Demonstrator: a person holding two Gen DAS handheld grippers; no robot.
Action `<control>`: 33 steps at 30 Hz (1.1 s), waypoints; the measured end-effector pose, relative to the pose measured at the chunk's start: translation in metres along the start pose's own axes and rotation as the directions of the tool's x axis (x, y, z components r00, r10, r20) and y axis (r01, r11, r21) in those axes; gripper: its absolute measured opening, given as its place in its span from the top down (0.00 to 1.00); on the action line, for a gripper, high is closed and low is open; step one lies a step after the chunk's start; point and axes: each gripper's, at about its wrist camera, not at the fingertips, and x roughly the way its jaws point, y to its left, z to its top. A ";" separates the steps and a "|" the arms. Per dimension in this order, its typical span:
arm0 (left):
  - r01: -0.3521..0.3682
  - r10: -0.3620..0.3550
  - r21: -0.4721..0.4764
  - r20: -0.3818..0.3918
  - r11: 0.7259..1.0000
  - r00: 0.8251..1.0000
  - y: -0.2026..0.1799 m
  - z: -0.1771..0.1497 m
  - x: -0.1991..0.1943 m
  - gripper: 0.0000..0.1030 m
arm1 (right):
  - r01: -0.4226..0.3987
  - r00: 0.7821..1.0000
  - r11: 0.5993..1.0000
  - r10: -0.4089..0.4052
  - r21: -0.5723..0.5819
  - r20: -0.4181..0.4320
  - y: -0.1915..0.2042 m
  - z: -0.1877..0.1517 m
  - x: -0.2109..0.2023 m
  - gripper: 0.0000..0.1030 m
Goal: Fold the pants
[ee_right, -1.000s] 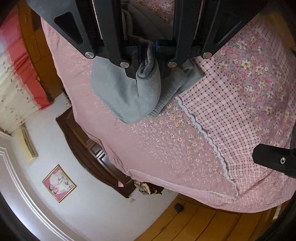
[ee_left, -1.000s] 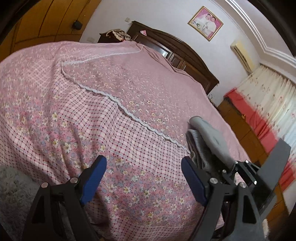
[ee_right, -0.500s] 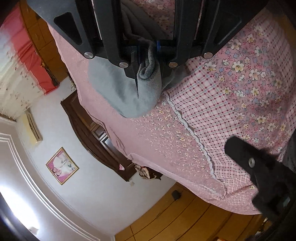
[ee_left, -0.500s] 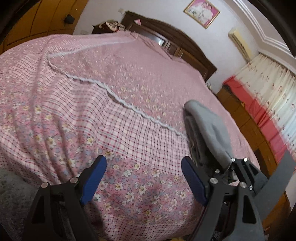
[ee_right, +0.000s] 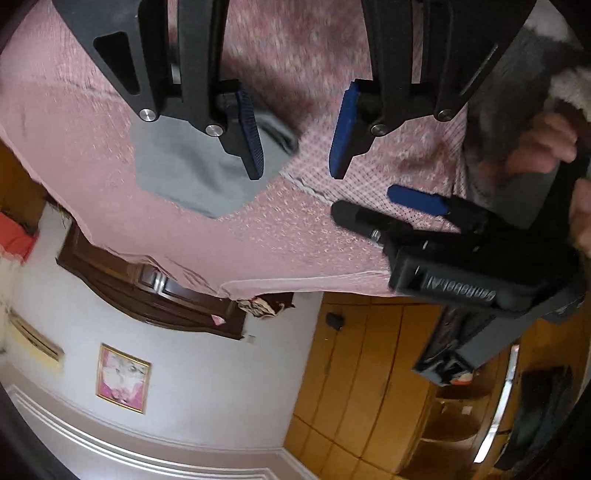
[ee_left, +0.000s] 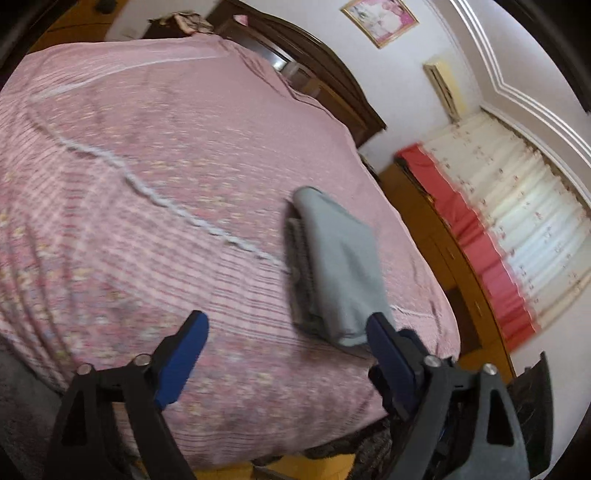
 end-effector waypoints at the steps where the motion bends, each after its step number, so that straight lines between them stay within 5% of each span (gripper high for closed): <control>1: 0.011 -0.011 0.008 -0.011 1.000 1.000 -0.005 0.001 0.003 0.09 | 0.004 1.000 1.000 -0.004 0.028 0.000 -0.005 -0.002 -0.007 0.62; 7: 0.044 -0.034 0.074 -0.134 0.996 0.990 -0.038 0.012 0.047 0.08 | 0.147 0.988 0.964 -0.155 0.223 0.019 -0.055 -0.022 -0.031 0.43; 15: 0.052 -0.034 0.092 -0.188 0.994 0.982 -0.059 0.009 0.085 0.08 | 0.282 0.954 0.781 -0.288 0.558 -0.079 -0.143 -0.057 -0.032 0.42; 23: 0.027 -0.006 0.101 -0.196 0.995 0.981 -0.065 0.004 0.095 0.08 | 0.290 0.954 0.682 -0.263 0.671 -0.146 -0.179 -0.078 -0.030 0.42; 31: 0.038 -0.025 0.097 -0.124 0.995 0.992 -0.077 0.016 0.090 0.12 | 0.261 0.964 0.648 -0.220 0.716 -0.152 -0.192 -0.084 -0.028 0.42; 33: 0.015 -0.002 0.105 -0.124 0.994 0.992 -0.075 0.017 0.090 0.23 | 0.274 0.960 0.644 -0.230 0.714 -0.160 -0.192 -0.084 -0.029 0.42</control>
